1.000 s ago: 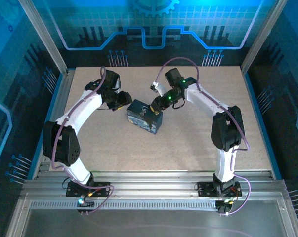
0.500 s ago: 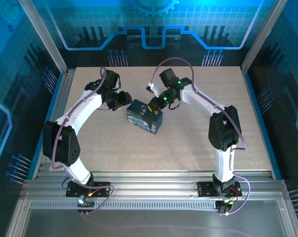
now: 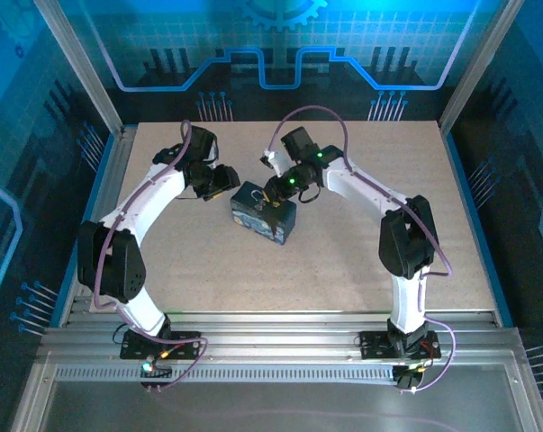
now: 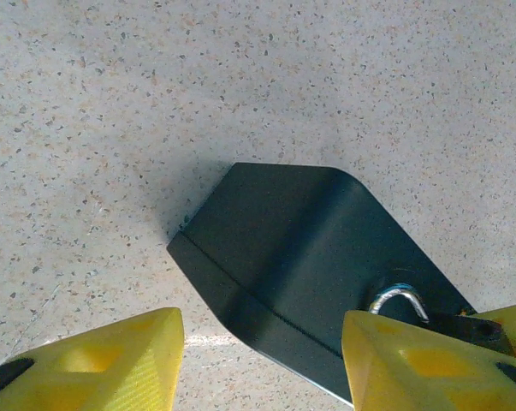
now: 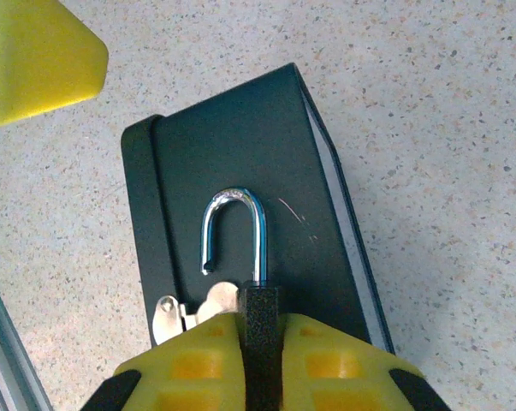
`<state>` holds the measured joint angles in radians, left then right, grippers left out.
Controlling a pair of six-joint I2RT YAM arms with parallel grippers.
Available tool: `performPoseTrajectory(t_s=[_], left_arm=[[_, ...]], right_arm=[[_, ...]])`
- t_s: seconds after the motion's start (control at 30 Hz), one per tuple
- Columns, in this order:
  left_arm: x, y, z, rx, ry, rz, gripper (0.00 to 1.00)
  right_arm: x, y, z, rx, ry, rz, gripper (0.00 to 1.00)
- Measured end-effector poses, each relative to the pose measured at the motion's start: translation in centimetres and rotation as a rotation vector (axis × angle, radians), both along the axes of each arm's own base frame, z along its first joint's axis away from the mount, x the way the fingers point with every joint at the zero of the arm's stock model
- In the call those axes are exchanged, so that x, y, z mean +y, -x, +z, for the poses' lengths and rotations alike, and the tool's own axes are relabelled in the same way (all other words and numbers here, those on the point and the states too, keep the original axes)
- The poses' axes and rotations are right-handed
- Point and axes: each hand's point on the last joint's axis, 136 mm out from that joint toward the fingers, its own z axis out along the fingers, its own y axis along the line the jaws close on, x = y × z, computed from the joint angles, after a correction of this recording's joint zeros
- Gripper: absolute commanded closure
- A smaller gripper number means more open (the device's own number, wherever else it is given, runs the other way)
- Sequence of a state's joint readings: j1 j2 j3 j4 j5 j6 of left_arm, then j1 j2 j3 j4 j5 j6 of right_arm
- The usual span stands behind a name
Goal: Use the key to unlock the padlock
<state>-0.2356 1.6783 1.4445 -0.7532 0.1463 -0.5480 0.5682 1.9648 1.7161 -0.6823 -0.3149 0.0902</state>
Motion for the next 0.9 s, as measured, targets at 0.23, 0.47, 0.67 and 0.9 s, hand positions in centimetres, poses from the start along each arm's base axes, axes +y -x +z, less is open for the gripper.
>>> performPoseTrajectory(t_s=[0.23, 0.47, 0.67, 0.9], left_arm=[[0.3, -0.1, 0.0, 0.000, -0.001, 0.006, 0.47], [0.7, -0.2, 0.0, 0.000, -0.001, 0.018, 0.47], [0.8, -0.2, 0.3, -0.008, -0.001, 0.020, 0.47], [0.8, -0.2, 0.5, -0.012, 0.000, 0.020, 0.47]], right_arm=[[-0.7, -1.3, 1.4, -0.007, -0.041, -0.113, 1.00], [-6.2, -4.2, 4.0, -0.046, -0.100, -0.290, 1.00], [-14.7, -5.7, -0.4, 0.006, -0.025, -0.514, 1.00], [-23.7, -3.0, -9.2, 0.192, 0.079, -0.778, 0.96]])
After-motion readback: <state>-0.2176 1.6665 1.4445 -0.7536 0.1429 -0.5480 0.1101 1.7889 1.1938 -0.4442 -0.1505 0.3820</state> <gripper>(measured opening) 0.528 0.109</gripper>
